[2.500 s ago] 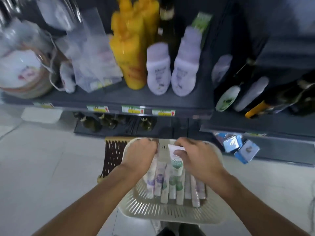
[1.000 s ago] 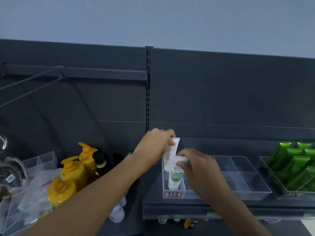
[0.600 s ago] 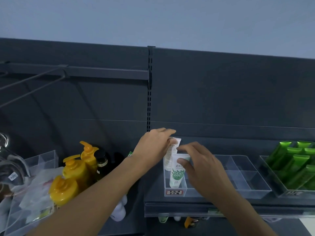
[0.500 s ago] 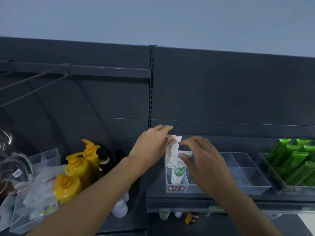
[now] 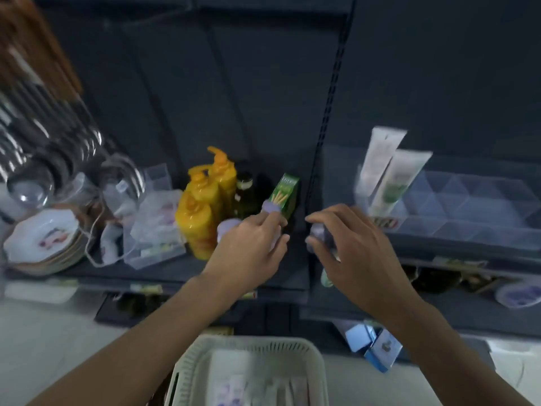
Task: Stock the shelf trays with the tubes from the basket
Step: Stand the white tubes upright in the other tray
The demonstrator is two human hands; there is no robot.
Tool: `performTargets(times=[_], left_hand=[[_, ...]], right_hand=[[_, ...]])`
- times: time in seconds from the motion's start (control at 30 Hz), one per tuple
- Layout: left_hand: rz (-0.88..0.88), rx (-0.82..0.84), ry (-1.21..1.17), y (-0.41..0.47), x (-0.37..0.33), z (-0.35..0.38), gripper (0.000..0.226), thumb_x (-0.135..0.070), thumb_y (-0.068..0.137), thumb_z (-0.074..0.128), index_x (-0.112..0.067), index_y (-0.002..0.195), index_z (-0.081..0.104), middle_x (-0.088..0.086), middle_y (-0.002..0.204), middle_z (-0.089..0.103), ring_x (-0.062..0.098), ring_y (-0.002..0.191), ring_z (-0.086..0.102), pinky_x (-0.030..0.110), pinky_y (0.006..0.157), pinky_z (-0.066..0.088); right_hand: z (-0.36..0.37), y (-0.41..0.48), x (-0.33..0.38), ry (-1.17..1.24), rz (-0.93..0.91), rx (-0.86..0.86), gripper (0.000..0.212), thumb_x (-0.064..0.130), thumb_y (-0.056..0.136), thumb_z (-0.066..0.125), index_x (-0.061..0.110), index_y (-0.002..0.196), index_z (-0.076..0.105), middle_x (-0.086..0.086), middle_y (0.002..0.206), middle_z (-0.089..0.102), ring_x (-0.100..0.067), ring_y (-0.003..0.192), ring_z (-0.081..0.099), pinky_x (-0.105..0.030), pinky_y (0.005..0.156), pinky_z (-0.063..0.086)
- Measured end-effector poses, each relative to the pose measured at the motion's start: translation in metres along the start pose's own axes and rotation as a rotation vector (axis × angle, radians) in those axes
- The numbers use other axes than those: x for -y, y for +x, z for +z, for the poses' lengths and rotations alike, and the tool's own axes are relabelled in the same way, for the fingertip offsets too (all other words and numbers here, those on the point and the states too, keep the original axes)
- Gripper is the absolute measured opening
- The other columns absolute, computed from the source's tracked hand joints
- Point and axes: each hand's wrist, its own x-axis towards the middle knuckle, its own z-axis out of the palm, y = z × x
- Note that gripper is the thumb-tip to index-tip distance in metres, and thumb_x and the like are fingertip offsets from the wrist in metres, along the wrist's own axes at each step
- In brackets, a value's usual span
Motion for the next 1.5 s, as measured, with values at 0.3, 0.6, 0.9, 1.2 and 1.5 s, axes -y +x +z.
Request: performTargets(times=[0.3,0.6,0.9,1.2,1.5], left_hand=[[-0.296,0.314,-0.109,-0.182,0.077,0.115,0.025,-0.040,0.093,0.051,-0.025,0.113,0.057,-0.004,0.109,0.067,0.021,0.090,0.069,0.041,0.070,0.056],[-0.535,0.718,-0.035,-0.311,0.129,0.261,0.041,-0.010,0.090,0.062,-0.015,0.131,0.057,0.008,0.120,0.064,0.026,0.102,0.064,0.040,0.087,0.055],[-0.533,0.856,0.118,-0.337,0.162,0.325,0.063,-0.016,0.081,0.074,-0.013,0.137,0.047,0.010,0.137,0.045,0.029,0.125,0.048,0.046,0.096,0.052],[-0.617,0.877,0.002,-0.329,0.171,0.300,0.028,-0.011,0.090,0.068,-0.007,0.118,0.062,0.012,0.121,0.056,0.021,0.101,0.062,0.034,0.086,0.056],[-0.406,0.782,0.175,-0.257,0.121,0.199,0.025,-0.002,0.087,0.064,-0.014,0.108,0.062,0.008,0.102,0.070,0.025,0.094,0.068,0.030,0.067,0.046]], right_hand=[[0.164,-0.104,0.042,0.147,0.086,0.199,0.024,0.024,0.089,0.065,0.014,0.111,0.063,-0.003,0.105,0.062,-0.026,0.098,0.059,-0.040,0.080,0.051],[0.340,-0.221,0.061,0.198,0.305,0.708,0.029,0.037,0.095,0.052,0.028,0.123,0.054,0.011,0.122,0.055,-0.011,0.113,0.051,-0.029,0.087,0.040],[0.445,-0.264,0.066,0.209,0.602,0.844,0.028,0.033,0.091,0.061,0.013,0.110,0.061,-0.008,0.108,0.062,-0.026,0.096,0.060,-0.029,0.072,0.042],[0.407,-0.245,0.059,0.311,0.760,0.856,0.014,0.021,0.082,0.071,0.019,0.096,0.069,0.003,0.088,0.068,-0.007,0.067,0.060,-0.015,0.046,0.039],[0.275,-0.192,0.060,0.300,0.527,0.539,0.007,0.020,0.083,0.070,0.024,0.084,0.064,0.016,0.079,0.059,-0.002,0.072,0.052,-0.012,0.063,0.039]])
